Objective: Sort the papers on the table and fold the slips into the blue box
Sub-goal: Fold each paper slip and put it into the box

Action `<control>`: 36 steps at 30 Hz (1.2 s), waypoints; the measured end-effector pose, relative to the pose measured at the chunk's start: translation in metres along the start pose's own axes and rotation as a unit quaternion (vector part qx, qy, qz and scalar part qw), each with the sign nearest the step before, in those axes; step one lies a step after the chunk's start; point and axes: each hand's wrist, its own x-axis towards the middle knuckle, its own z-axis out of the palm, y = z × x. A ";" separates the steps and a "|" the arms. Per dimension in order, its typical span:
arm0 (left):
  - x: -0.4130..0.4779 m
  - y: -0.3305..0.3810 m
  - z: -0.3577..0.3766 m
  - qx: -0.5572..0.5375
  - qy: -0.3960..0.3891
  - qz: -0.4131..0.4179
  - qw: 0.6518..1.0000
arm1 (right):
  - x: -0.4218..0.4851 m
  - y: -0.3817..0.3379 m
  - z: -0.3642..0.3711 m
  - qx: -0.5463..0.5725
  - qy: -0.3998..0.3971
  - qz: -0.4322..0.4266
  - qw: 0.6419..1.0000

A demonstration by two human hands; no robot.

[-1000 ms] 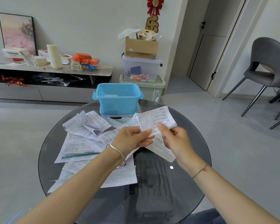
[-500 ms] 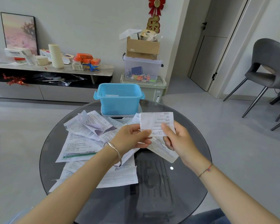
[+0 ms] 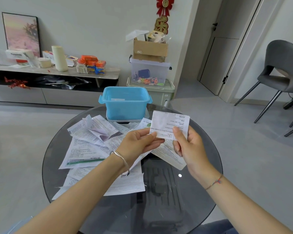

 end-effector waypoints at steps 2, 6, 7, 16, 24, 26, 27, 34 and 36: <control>0.000 0.000 -0.002 0.002 -0.028 -0.004 1.000 | 0.002 0.001 -0.003 -0.003 0.000 -0.001 1.000; 0.000 0.004 -0.007 -0.024 -0.075 -0.042 0.996 | 0.005 0.003 -0.009 -0.002 -0.018 0.008 1.000; 0.000 0.007 -0.008 -0.028 -0.085 -0.056 0.994 | 0.007 0.002 -0.013 0.003 -0.028 0.023 0.999; -0.003 0.019 -0.020 0.225 -0.024 -0.043 0.973 | 0.011 -0.006 -0.028 -0.099 -0.202 0.142 0.964; 0.004 0.013 -0.025 0.044 0.074 -0.008 0.996 | 0.009 0.003 -0.024 -0.196 -0.124 -0.107 0.967; 0.003 0.013 -0.023 0.046 0.053 -0.001 0.998 | 0.008 0.004 -0.021 -0.188 -0.109 -0.102 0.971; 0.003 0.014 -0.022 0.051 0.039 0.006 0.998 | 0.008 0.003 -0.021 -0.167 -0.098 -0.101 0.976; -0.007 0.018 -0.016 0.132 -0.075 0.090 0.984 | 0.009 -0.008 -0.025 -0.026 -0.055 -0.071 0.996; -0.006 0.015 -0.013 0.129 -0.051 0.110 0.984 | 0.008 -0.010 -0.025 -0.009 -0.057 -0.066 0.996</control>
